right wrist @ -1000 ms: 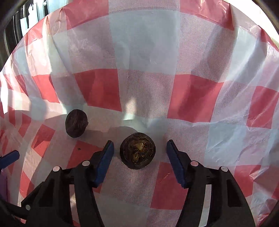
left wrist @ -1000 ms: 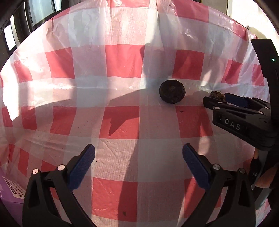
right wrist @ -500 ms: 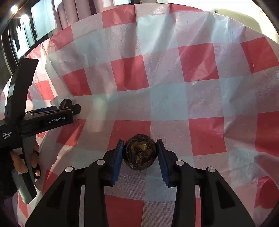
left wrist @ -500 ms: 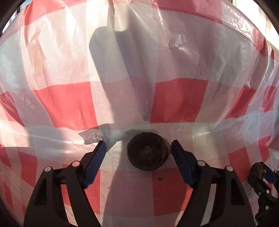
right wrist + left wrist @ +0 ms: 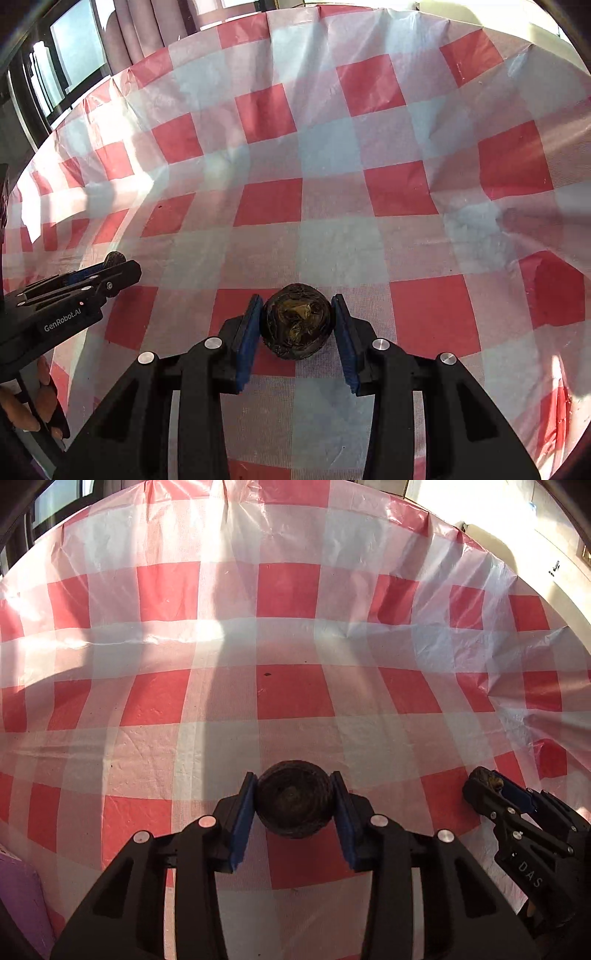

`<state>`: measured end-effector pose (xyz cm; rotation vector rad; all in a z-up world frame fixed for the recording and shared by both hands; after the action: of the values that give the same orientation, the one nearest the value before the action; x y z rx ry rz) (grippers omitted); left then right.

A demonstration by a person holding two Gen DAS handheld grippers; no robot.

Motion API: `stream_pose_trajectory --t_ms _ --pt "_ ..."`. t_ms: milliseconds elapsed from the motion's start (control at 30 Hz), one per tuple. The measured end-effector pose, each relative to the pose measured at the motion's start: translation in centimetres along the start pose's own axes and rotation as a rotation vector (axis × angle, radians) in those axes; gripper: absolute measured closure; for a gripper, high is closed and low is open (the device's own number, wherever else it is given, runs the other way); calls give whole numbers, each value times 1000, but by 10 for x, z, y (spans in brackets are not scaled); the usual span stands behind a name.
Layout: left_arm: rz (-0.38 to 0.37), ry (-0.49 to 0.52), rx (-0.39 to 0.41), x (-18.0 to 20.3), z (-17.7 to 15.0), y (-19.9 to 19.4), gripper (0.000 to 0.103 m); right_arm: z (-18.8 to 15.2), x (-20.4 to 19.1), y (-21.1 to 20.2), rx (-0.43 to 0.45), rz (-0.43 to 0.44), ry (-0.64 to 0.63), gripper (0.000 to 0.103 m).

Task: Organize fruits
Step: 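Carry both dark fruits over the white box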

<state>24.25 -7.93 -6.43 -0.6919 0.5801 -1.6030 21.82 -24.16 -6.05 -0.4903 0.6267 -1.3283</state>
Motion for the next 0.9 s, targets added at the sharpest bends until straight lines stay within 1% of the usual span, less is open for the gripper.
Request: stream_pose_trajectory --t_ms 100,133,233,400,600,900 --pt "-30 33 -24 0 -21 -20 63 -11 -8 -6 -16 -7 -10 65" --pt "-38 45 -29 11 -30 -31 63 -13 -7 -11 -22 -10 -11 65" --pt "-46 75 -31 14 -42 -47 63 -21 -18 -17 -31 -17 -22 65" --pt "-46 52 -46 7 -45 -66 63 -33 -36 -34 -38 -20 -42 65" --pt "-48 33 -46 -1 -46 -100 63 -39 -64 -55 -32 -9 -50 65" --pt "-82 57 -41 -14 -58 -156 63 -46 -106 -97 -19 15 -54 65"
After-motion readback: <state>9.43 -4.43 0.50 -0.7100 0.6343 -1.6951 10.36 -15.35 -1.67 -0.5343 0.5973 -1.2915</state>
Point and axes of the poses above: each gripper's, at about its wrist camera, not at the fingertips, and y roughly the way its jaws point, x to its right, z to its top, the point moved 9 cm from there along y, roughly the way its jaws point, and after that the axes turned 11 degrees about x, right-handed, at the moved point
